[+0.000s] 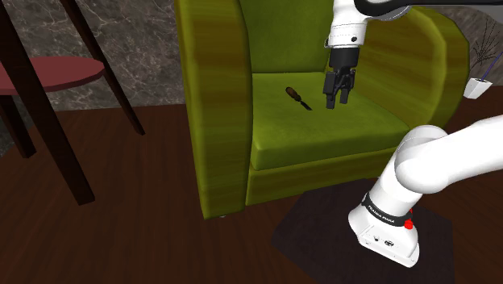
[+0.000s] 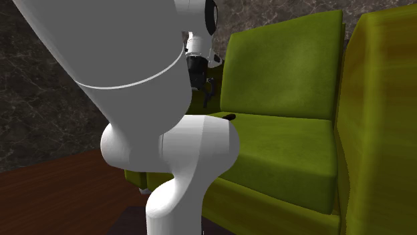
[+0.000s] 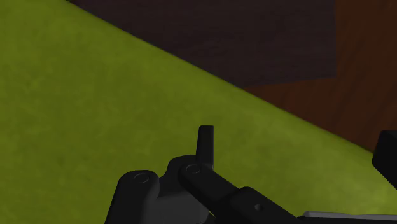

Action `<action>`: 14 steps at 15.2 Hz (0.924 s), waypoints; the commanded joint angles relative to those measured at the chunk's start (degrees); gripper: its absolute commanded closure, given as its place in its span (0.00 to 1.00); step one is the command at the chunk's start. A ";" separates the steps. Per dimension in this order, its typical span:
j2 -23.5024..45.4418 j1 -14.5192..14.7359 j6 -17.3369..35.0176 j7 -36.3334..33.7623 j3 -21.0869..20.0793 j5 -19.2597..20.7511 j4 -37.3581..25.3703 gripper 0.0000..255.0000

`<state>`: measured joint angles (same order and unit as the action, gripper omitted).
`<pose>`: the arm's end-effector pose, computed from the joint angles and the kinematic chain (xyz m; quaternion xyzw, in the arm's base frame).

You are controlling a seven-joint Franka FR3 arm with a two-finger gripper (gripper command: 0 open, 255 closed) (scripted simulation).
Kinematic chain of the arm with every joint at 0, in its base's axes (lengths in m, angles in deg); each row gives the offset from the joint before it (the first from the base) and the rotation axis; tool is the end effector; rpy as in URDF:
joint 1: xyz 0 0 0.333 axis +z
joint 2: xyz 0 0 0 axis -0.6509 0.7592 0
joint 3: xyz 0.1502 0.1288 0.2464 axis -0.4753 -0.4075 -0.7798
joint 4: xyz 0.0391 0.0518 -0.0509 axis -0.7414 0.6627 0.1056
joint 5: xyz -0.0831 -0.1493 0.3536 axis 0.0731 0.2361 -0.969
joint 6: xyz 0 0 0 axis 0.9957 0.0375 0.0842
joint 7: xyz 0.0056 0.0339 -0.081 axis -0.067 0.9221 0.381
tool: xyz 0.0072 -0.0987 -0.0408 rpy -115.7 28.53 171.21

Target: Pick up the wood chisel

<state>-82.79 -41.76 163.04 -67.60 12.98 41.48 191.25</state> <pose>0.2895 -0.0181 0.5355 -0.9896 0.0574 0.1208 0.0522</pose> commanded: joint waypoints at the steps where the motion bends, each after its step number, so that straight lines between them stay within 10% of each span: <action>1: 0.00 0.00 0.00 0.00 0.00 0.00 0.00 0.00; 14: 13.38 -4.88 28.95 -0.29 3.55 5.66 -1.56 0.00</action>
<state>-71.04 -46.33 189.51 -67.77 16.25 46.84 190.38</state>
